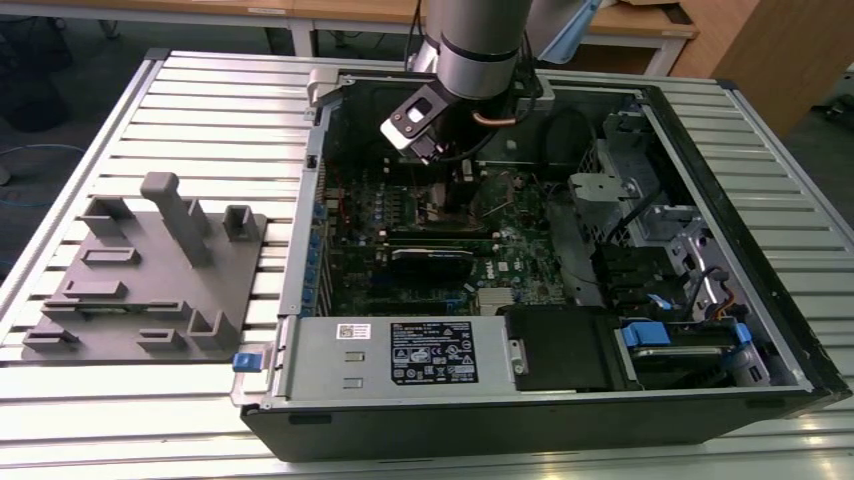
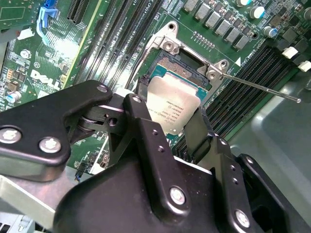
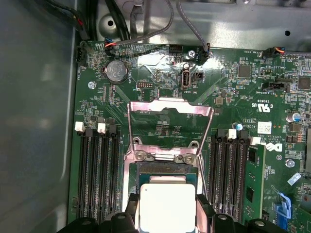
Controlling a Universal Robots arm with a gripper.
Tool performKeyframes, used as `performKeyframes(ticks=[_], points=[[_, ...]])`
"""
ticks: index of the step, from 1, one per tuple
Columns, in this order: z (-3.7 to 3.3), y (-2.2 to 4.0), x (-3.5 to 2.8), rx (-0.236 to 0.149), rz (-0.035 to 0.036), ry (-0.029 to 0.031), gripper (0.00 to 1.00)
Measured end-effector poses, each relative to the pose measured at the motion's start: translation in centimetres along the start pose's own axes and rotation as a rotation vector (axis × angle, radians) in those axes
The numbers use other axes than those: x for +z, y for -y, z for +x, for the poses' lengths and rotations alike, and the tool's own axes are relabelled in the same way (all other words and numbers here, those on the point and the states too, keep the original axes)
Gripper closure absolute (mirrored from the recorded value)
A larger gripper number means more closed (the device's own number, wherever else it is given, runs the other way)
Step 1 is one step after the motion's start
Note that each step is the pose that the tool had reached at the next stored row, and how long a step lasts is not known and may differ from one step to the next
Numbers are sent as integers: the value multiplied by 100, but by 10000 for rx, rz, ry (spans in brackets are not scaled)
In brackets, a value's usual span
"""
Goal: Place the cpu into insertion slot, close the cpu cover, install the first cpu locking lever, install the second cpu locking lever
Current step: 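Place the cpu into insertion slot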
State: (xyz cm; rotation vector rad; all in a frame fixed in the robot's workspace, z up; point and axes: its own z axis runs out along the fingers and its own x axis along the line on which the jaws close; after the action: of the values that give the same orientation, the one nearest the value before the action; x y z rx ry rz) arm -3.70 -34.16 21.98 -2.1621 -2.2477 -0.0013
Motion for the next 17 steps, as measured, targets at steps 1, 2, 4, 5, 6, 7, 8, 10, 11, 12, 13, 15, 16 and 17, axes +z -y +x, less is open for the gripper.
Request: performKeyframes(ticks=[1,2,4,5,6,7,8,10,11,12,13,15,16,17], points=[[0,0,0,0,0,0,46],[0,0,0,0,0,0,46],[0,0,1,-1,0,0,46],[0,0,1,0,0,0,46],[0,0,1,0,0,0,46],[0,0,1,0,-1,-1,46],[0,0,1,-1,-1,0,46],[0,0,1,10,-1,-1,46],[0,0,3,73,-2,-3,46],[0,0,6,217,-6,-7,46],[0,0,8,382,-8,-8,46],[0,0,7,421,-8,-7,46],[0,0,7,423,-8,-6,46],[0,0,7,424,-8,-7,46]])
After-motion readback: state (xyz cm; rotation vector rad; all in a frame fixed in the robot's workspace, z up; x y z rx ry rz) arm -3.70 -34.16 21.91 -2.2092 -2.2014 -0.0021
